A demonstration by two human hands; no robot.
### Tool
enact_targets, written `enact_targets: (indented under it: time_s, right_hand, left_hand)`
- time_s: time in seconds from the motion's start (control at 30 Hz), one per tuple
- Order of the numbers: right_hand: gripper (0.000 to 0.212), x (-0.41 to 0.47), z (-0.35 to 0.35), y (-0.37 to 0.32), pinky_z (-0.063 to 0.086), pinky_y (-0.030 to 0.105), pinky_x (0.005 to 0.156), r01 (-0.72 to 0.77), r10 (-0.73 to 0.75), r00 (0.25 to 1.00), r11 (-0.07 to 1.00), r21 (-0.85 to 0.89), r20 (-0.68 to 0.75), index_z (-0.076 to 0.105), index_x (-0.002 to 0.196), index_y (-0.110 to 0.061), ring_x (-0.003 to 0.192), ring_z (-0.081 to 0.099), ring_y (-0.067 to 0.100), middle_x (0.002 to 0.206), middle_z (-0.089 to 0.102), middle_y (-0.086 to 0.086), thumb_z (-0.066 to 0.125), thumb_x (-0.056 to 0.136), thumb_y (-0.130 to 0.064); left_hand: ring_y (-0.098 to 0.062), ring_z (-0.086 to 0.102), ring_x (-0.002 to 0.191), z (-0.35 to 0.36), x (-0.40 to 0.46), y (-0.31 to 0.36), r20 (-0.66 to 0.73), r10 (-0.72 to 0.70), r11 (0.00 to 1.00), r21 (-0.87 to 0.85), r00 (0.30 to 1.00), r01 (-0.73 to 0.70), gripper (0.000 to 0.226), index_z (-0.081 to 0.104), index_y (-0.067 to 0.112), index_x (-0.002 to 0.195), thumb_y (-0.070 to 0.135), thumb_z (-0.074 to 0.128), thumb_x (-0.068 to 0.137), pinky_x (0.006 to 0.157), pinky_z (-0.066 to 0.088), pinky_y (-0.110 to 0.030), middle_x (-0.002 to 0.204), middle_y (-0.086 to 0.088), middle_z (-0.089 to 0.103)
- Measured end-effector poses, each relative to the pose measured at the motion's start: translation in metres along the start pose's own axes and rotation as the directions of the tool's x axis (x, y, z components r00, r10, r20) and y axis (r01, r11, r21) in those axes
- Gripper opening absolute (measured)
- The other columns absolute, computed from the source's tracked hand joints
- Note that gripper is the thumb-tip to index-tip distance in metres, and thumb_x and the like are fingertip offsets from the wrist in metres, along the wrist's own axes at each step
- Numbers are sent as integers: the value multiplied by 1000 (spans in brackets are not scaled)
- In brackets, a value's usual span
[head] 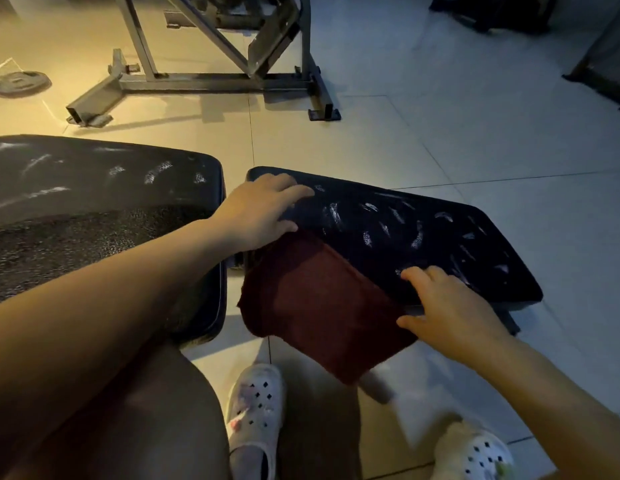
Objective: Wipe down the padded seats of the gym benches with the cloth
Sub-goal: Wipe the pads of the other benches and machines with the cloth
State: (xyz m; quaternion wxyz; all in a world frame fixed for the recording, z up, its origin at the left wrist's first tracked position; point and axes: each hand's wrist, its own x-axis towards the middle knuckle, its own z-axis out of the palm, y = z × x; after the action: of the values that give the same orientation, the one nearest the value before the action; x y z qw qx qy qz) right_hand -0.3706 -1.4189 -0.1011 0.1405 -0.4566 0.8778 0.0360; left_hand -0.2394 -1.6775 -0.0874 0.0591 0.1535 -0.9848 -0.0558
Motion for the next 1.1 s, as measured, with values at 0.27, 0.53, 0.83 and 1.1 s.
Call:
enact_targets:
  time_s: [0.27, 0.53, 0.83, 1.1]
  right_hand:
    - [59, 53, 22, -118, -4, 31, 122, 334, -270, 940, 854, 399, -208, 7, 156, -22, 150, -4, 11, 164, 1, -6, 24, 104, -45]
    - [62, 98, 54, -110, -10, 32, 119, 198, -139, 971, 920, 339, -192, -5, 154, -26, 146, -13, 7, 160, -12, -9, 15, 102, -53]
    - [61, 91, 49, -122, -11, 33, 118, 26, 34, 986, 936, 351, -164, -7, 154, -18, 149, -13, 15, 163, -12, 0, 13, 104, -46]
    - [57, 79, 47, -149, -11, 29, 119, 383, -313, 917, 865, 324, -247, -3, 154, -26, 146, -15, 3, 161, -10, -10, 15, 104, -47]
  left_hand:
    - [-26, 52, 118, -15, -80, -44, -110, -99, 991, -100, 989, 88, 46, 55, 17, 131, 43, 52, 93, 98, 40, -37, 128, -6, 55]
    - [-2, -1, 148, 21, -124, -71, 95, -66, 998, 8, 993, 65, 67, 19, 39, 150, 72, 5, 93, 119, -3, -30, 160, 14, 12]
    - [-2, 1, 148, 22, -123, -71, 52, -79, 997, -8, 995, 80, 69, 16, 38, 151, 71, 4, 93, 120, 0, -32, 159, 16, 12]
    - [1, 3, 147, 23, -124, -73, 22, -54, 998, -37, 998, 54, 63, 24, 35, 151, 66, 11, 96, 119, -3, -26, 159, 16, 17]
